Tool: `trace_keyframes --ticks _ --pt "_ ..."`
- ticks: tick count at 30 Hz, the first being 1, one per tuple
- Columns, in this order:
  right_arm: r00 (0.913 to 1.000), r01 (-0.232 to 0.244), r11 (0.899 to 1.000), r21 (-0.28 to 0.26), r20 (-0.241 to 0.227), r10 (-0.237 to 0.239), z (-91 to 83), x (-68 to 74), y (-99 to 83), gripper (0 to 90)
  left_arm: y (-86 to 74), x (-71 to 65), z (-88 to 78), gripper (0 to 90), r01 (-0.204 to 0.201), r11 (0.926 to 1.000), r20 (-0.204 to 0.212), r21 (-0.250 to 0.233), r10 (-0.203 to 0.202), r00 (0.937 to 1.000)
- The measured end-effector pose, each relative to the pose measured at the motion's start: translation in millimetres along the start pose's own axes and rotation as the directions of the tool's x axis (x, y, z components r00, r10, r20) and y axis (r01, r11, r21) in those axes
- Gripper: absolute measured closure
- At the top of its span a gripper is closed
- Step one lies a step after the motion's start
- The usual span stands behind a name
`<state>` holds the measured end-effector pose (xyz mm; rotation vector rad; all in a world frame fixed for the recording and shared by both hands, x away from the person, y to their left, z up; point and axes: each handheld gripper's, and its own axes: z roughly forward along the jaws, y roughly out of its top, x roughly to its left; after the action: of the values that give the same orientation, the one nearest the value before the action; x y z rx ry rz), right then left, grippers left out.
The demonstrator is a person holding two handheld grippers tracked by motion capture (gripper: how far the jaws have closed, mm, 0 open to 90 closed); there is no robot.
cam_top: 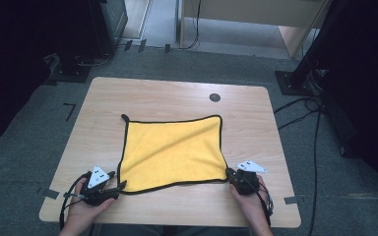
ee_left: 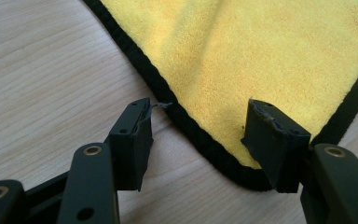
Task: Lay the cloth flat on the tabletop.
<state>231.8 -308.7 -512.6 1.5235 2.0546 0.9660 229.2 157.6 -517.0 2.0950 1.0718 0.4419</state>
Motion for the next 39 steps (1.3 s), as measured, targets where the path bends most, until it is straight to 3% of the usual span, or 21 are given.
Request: trace_keyframes --ticks 4,5,6,9,11,12,14,16,19,20,21,22,24,26,29,31,35,37,39 --pt "0.9980 0.043 0.999 0.010 0.046 -0.044 -30.2 -3.1 -7.4 87.0 0.0 0.1 -0.2 39.7 -0.013 0.9999 0.015 0.004 0.013 0.9998" --pt "0.9980 0.043 0.999 0.010 0.046 -0.044 -30.2 -3.1 -7.4 87.0 0.0 0.1 -0.2 38.7 -0.013 0.9999 0.015 0.004 0.013 0.9998" --pt "0.9942 0.070 0.997 0.034 0.079 -0.072 -43.2 -5.2 -17.3 87.0 0.0 -0.4 0.0 37.9 -0.016 0.9999 0.045 0.001 0.016 0.9988" --pt "0.9842 0.092 0.992 0.087 0.144 -0.103 -49.4 -12.3 -33.2 86.9 -0.1 -1.1 -0.1 37.9 -0.024 0.9997 0.041 0.004 0.024 0.9989" --pt "0.9852 0.072 0.993 0.096 0.148 -0.085 -51.6 -17.9 -38.3 86.7 -0.2 -0.4 -0.3 37.8 -0.019 0.9998 0.046 0.003 0.019 0.9988" --pt "0.9938 -0.002 0.996 0.087 0.111 -0.008 -59.7 -31.3 -45.6 86.1 -0.5 0.5 -1.0 37.8 -0.009 1.0000 0.052 0.003 0.009 0.9986" --pt "0.9939 -0.008 0.996 0.093 0.110 -0.003 -62.6 -34.2 -47.1 85.6 -0.8 0.7 -1.1 37.5 -0.004 1.0000 0.053 0.000 0.004 0.9986" --pt "0.9978 0.003 0.995 0.104 0.066 -0.010 -69.5 -43.6 -46.1 70.2 -0.7 0.8 -1.0 37.0 -0.001 1.0000 0.055 -0.001 0.001 0.9985" --pt "0.9938 -0.041 0.999 -0.013 0.102 0.042 -69.0 -58.6 -13.1 61.3 1.0 0.5 0.8 37.0 -0.002 1.0000 0.047 0.000 0.002 0.9989" --pt "0.9941 -0.049 0.997 -0.053 0.095 0.053 -63.5 -63.8 1.5 60.9 1.3 0.5 1.0 37.0 -0.004 1.0000 0.046 0.001 0.004 0.9989" --pt "0.9941 -0.049 0.997 -0.053 0.095 0.053 -63.5 -63.8 1.5 60.9 1.3 0.5 1.0 37.0 -0.004 1.0000 0.046 0.001 0.004 0.9989" --pt "0.9961 -0.041 0.996 -0.082 0.074 0.047 -37.2 -73.4 32.6 61.2 0.8 0.0 0.7 37.0 -0.002 1.0000 0.041 0.000 0.002 0.9992" --pt "0.9944 -0.026 0.998 -0.063 0.101 0.032 -8.7 -80.4 53.0 64.4 0.3 0.0 0.0 37.0 -0.003 1.0000 0.038 0.001 0.003 0.9993" --pt "0.9925 -0.042 0.998 -0.043 0.113 0.047 23.9 -88.4 70.4 65.3 -0.2 0.0 -0.4 37.0 0.001 1.0000 0.040 0.000 -0.001 0.9992" --pt "0.9881 -0.098 0.994 -0.043 0.114 0.103 59.7 -98.3 86.5 63.4 -0.9 0.1 -1.0 37.0 0.009 1.0000 0.041 -0.002 -0.009 0.9991" --pt "0.9905 -0.101 0.994 -0.046 0.089 0.105 73.9 -101.0 92.2 63.4 -1.1 0.2 -1.3 37.0 0.008 1.0000 0.041 -0.001 -0.008 0.9991" --pt "0.9873 -0.088 0.996 0.017 0.134 0.085 90.7 -100.6 94.2 68.5 -1.2 0.2 -1.4 36.9 0.009 1.0000 0.043 -0.002 -0.009 0.9990" --pt "0.9911 -0.082 0.997 -0.002 0.105 0.082 92.0 -99.3 93.2 87.0 -1.2 0.2 -1.4 36.9 0.008 1.0000 0.043 -0.001 -0.008 0.9991" --pt "0.9866 -0.050 0.999 0.004 0.155 0.049 91.1 -99.1 94.3 89.4 -1.2 0.1 -1.5 36.9 0.003 1.0000 0.042 0.001 -0.003 0.9991"
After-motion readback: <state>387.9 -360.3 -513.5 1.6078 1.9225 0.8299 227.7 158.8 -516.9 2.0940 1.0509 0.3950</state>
